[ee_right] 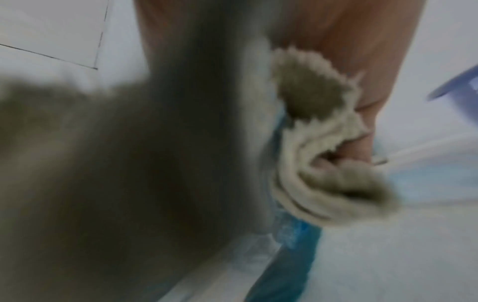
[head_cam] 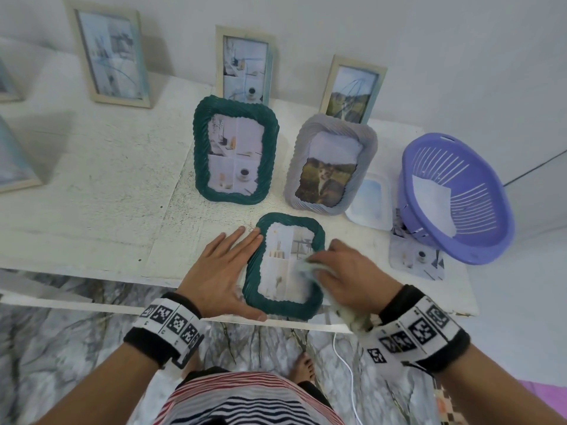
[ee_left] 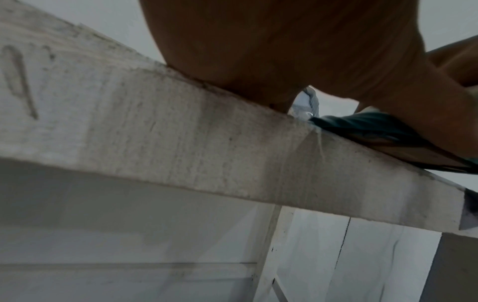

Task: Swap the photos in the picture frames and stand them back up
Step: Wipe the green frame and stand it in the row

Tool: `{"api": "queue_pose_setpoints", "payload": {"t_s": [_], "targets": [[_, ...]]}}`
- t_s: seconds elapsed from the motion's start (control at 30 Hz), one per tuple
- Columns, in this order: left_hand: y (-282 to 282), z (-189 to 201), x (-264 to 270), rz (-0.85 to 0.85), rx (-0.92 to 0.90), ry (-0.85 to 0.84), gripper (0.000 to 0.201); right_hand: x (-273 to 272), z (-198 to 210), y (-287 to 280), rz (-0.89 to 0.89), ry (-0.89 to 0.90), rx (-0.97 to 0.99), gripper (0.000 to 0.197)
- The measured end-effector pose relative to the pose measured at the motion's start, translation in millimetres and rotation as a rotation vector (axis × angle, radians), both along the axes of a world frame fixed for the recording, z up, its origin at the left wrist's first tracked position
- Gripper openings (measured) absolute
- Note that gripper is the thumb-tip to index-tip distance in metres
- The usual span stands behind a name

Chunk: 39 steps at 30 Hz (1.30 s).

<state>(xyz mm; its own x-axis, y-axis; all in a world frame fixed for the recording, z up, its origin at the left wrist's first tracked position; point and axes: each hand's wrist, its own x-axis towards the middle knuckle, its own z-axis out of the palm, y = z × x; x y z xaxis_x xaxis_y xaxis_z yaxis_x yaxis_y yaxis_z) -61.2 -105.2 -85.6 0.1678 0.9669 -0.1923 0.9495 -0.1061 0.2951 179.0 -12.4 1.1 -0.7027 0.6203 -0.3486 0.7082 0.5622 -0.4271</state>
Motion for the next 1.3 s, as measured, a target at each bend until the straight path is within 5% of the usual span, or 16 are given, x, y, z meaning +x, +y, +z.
{"api": "queue_pose_setpoints", "payload": {"t_s": [0.27, 0.53, 0.73, 1.0, 1.2, 1.3], "targets": [[0, 0, 1, 0.003, 0.013, -0.027, 0.142, 19, 5, 75, -0.507, -0.108, 0.522, 0.028], [0, 2, 1, -0.003, -0.009, -0.016, 0.14, 5, -18, 117, -0.528, -0.15, 0.506, 0.029], [0, 1, 0, 0.001, -0.001, -0.032, 0.14, 7, -22, 76, -0.562, -0.015, 0.558, 0.024], [-3, 2, 4, 0.032, 0.053, -0.16, 0.131, -13, -45, -28, -0.612, 0.251, 0.079, 0.046], [-9, 6, 6, 0.09, 0.082, -0.297, 0.127, -6, -50, -24, -1.08, 0.61, -0.393, 0.034], [-11, 11, 7, 0.103, 0.021, -0.391, 0.128, -6, -48, -23, -1.148, 0.794, -0.65, 0.026]]}}
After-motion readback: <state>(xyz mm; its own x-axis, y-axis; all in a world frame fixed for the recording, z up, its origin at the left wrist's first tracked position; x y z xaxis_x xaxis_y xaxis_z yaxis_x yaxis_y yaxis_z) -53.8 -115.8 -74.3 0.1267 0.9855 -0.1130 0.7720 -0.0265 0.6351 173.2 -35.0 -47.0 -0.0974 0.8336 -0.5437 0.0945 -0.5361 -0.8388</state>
